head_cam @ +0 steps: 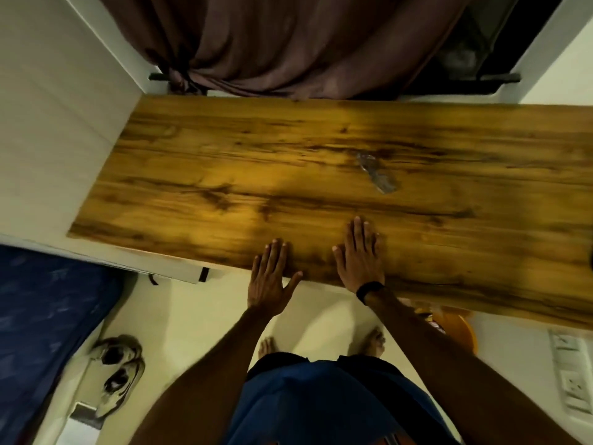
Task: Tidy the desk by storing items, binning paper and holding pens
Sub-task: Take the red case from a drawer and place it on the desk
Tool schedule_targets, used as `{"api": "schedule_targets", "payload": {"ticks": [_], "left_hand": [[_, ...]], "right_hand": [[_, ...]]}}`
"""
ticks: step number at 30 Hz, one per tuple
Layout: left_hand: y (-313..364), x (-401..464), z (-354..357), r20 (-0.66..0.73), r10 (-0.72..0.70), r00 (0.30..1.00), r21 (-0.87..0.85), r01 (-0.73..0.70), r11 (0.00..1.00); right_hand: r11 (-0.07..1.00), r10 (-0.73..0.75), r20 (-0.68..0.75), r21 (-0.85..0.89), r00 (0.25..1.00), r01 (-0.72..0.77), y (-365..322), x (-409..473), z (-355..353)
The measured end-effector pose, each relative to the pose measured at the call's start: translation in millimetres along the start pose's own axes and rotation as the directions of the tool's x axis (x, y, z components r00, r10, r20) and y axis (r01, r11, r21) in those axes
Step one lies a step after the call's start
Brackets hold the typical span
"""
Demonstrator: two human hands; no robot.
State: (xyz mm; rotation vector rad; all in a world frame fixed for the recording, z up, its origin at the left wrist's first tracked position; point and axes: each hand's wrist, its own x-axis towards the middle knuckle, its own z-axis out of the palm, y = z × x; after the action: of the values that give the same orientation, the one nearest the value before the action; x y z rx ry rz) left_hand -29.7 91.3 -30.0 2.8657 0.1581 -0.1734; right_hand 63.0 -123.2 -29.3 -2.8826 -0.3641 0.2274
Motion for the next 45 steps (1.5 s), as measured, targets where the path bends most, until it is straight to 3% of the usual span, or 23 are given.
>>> {"api": "schedule_targets", "payload": {"ticks": [12, 16, 18, 20, 21, 22, 24, 26, 27, 29, 31, 35, 45], "left_hand": [[-216.6, -6.2, -52.0, -0.004, -0.061, 0.998, -0.001, 0.061, 0.998], [-258.2, -18.0, -61.2, -0.012, -0.167, 0.986, -0.163, 0.163, 0.973], [-265.7, -23.4, -59.5, -0.090, -0.319, 0.944, -0.320, 0.275, 0.907], [-266.6, -32.2, -49.5, -0.137, -0.490, 0.861, -0.468, 0.380, 0.798], [-264.8, -36.7, -41.8, -0.081, -0.555, 0.828, -0.528, 0.437, 0.728], [-262.6, -37.8, -31.2, 0.030, -0.603, 0.797, -0.598, 0.498, 0.628], [-256.0, -29.9, -12.1, 0.375, -0.622, 0.687, -0.725, 0.636, 0.265], [-248.3, -18.0, 4.2, 0.639, -0.469, 0.609, -0.724, 0.683, -0.099], [-243.8, -11.5, 9.1, 0.693, -0.366, 0.621, -0.715, 0.655, -0.242], [-236.4, 3.1, 15.0, 0.716, -0.238, 0.657, -0.665, 0.536, -0.521], [-230.3, 19.5, 14.8, 0.736, -0.200, 0.647, -0.553, 0.402, -0.730], [-229.5, 30.4, 32.9, 0.737, -0.194, 0.647, -0.429, 0.227, -0.874], [-222.5, 40.6, 27.5, 0.739, -0.183, 0.648, -0.427, 0.241, -0.872]], "right_hand": [[0.997, 0.006, 0.063, -0.073, 0.998, -0.002, -212.6, 19.7, 51.5], [0.995, 0.044, 0.126, -0.090, 0.991, -0.033, -250.5, 28.8, 55.4], [0.995, 0.019, 0.125, -0.096, 0.992, -0.007, -264.3, 40.1, 57.2], [0.996, 0.004, 0.138, -0.085, 0.990, 0.007, -277.9, 51.8, 54.8], [0.995, -0.001, 0.126, -0.097, 0.992, 0.014, -283.7, 56.9, 54.9], [0.993, -0.006, 0.105, -0.119, 0.994, 0.019, -287.1, 61.5, 55.9], [0.990, -0.014, 0.062, -0.141, 0.998, 0.023, -288.6, 69.4, 58.7], [0.987, -0.022, 0.016, -0.157, 1.000, 0.024, -285.3, 72.5, 64.2], [0.986, -0.028, 0.002, -0.162, 1.000, 0.028, -283.6, 73.3, 67.5], [0.986, -0.037, -0.009, -0.164, 0.999, 0.035, -280.8, 74.6, 72.0], [0.986, -0.037, -0.024, -0.163, 0.999, 0.033, -279.4, 76.9, 73.8], [0.987, -0.033, -0.024, -0.160, 0.999, 0.028, -278.4, 77.2, 75.5], [0.988, -0.004, -0.027, -0.153, 1.000, 0.000, -283.0, 76.6, 72.1]]}}
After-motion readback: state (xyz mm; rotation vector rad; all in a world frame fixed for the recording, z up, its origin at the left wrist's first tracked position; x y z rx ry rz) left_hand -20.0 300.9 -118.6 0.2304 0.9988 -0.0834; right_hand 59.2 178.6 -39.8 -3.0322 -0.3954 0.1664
